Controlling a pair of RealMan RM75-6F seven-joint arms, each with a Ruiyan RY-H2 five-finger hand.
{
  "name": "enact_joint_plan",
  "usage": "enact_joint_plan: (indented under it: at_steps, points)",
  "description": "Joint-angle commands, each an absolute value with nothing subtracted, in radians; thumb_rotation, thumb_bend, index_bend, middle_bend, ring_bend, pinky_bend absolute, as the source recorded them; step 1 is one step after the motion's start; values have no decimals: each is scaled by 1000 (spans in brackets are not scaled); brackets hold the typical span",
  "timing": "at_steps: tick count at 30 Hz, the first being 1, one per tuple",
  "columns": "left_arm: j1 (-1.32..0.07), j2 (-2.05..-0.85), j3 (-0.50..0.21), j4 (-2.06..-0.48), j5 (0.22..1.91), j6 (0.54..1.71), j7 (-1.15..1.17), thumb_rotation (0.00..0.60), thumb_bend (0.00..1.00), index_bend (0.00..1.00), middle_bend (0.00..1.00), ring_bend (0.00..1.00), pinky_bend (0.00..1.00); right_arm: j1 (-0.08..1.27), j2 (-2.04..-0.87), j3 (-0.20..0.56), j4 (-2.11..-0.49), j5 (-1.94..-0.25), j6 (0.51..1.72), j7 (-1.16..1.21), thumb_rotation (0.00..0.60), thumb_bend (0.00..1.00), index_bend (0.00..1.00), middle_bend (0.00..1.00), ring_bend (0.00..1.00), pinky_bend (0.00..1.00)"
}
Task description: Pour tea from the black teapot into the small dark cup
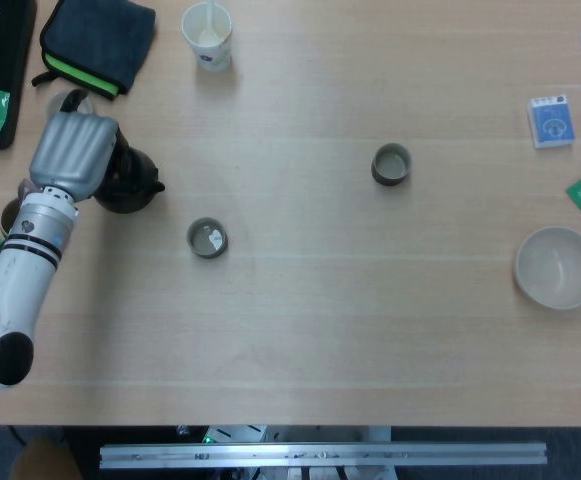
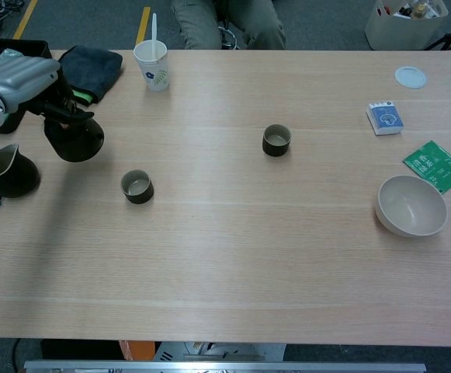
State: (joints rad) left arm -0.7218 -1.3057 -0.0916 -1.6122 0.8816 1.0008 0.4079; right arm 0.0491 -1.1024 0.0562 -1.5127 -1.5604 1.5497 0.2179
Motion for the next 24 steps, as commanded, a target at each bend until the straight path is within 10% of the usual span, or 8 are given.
enact_joint_plan:
  at_steps: [1,24]
  points:
    - [-711,-1315,-106,-1615,883,1028,402,316,265,923,1000,897,108,48,-1103,56,-1512,-1560,1550,219,600,210,263,296,206,309]
    - [-667,-1293,-117,-1690,962,1112,431,483,343,916,1000,900,108,42,-1104,51,-1505,-1577,1568,237,600,211,263,296,206,309]
